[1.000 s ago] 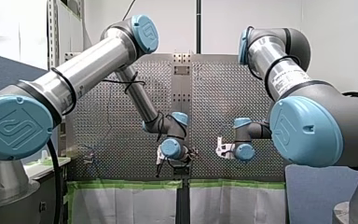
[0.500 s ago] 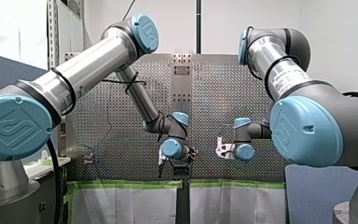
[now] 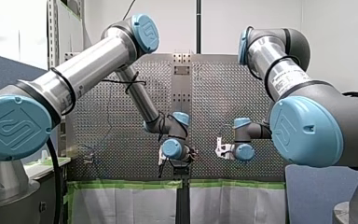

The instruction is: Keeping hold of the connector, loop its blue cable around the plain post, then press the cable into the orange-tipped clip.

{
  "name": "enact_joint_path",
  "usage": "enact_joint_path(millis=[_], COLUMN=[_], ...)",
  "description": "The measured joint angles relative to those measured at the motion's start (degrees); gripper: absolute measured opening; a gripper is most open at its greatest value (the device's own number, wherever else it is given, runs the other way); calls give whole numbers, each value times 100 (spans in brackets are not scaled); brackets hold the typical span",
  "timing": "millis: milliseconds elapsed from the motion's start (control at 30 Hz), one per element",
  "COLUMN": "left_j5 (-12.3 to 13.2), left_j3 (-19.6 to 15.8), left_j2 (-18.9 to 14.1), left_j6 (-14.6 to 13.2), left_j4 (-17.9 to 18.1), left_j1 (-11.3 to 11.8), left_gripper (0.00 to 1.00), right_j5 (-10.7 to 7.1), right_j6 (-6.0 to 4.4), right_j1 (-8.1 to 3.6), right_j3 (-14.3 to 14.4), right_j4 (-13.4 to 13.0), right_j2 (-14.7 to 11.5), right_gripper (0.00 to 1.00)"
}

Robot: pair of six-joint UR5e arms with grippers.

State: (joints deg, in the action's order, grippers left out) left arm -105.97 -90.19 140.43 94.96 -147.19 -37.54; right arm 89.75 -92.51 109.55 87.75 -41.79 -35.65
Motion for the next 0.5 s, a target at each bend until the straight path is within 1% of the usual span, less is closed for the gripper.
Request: enact_joint_path(millis=[500], left_j5=[-39], left_j3=[1], left_j2=[-2], left_j6=[-2], left_j4=[-2], left_j1=[-9], left_gripper=[100], right_j5=[0], right_j6=[-2], right_j1=[0], right_j3=[-1], right_j4=[-14], right_j2=[16], right_gripper=[0])
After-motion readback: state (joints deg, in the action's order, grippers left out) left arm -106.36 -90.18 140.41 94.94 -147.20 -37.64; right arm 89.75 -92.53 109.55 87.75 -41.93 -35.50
